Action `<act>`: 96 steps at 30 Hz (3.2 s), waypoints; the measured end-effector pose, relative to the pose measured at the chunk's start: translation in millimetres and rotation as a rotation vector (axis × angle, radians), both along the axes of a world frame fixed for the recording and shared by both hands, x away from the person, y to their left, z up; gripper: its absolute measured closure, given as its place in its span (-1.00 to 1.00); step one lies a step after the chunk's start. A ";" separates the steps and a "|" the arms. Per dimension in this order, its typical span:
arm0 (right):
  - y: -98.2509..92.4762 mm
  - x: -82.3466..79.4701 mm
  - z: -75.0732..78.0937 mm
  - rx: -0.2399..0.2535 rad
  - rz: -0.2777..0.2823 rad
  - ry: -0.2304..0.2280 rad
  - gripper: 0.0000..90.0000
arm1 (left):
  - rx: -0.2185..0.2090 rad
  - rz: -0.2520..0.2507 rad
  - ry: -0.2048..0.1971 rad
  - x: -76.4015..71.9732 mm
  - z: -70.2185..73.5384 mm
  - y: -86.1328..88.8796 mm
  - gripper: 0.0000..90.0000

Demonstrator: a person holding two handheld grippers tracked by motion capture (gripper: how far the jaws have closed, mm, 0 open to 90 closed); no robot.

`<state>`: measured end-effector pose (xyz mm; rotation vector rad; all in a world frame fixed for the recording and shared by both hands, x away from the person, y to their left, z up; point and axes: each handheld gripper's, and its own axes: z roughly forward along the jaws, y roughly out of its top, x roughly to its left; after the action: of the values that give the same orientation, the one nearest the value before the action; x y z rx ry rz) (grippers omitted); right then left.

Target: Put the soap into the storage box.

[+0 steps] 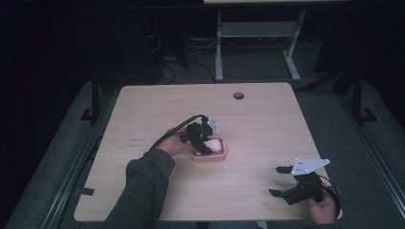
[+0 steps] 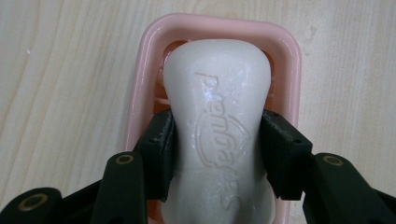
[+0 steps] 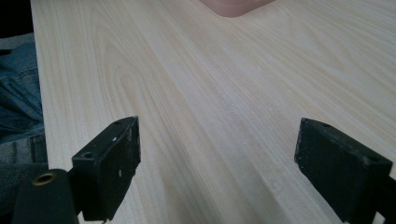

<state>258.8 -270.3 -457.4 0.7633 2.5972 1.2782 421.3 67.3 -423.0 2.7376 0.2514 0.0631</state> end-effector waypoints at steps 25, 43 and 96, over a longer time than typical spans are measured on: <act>-0.2 0.0 0.5 0.002 -0.005 0.002 -0.69 | -0.034 0.022 -0.032 -4.1 14.7 6.2 -0.12; -0.7 0.6 1.3 0.000 -0.020 -0.002 -0.69 | -0.063 0.055 -0.044 -18.2 28.6 30.6 -0.22; 1.0 3.5 2.3 -0.023 -0.038 0.000 -0.69 | -0.089 0.116 -0.078 -69.8 35.7 92.5 -0.37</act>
<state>262.3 -269.2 -455.1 0.8044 2.5799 1.2351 351.5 159.8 -387.2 2.6235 0.3811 0.1860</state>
